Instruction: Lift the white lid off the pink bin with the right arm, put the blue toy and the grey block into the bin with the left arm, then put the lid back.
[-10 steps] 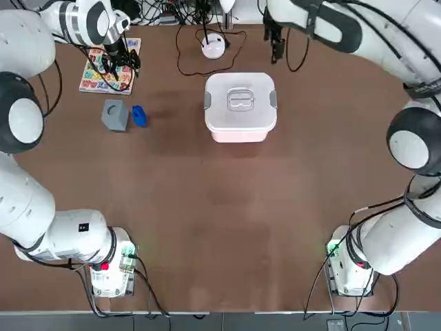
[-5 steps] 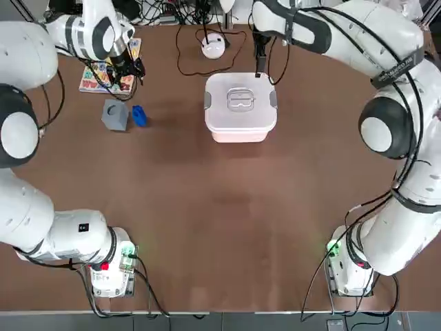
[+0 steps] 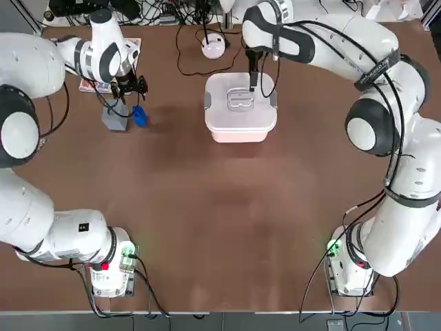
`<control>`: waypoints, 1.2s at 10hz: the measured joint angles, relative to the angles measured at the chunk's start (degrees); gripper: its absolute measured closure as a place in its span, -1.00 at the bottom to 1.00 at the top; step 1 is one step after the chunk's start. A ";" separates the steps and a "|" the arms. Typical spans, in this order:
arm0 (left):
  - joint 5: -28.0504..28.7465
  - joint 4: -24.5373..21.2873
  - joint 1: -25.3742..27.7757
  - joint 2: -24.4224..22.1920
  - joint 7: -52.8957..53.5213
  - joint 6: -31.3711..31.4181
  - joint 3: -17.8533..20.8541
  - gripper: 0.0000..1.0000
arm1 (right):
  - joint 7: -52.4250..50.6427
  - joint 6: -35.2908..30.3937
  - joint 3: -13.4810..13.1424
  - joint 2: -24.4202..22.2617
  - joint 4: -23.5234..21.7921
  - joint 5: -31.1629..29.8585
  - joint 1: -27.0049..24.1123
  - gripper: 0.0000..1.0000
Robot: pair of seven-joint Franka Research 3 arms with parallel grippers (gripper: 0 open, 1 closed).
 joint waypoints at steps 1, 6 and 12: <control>0.64 -0.96 0.62 0.67 0.00 1.78 0.01 -1.00 | 0.02 -0.06 0.02 0.00 0.34 0.55 0.37 -1.00; 3.14 -1.56 1.65 7.94 -0.22 10.60 0.07 -0.95 | 0.06 -0.26 0.05 1.05 0.67 1.61 0.95 -1.00; 7.87 -1.47 2.53 8.49 -3.14 10.45 -0.01 -0.02 | -0.08 -0.20 -0.03 1.83 0.98 1.62 1.16 -0.41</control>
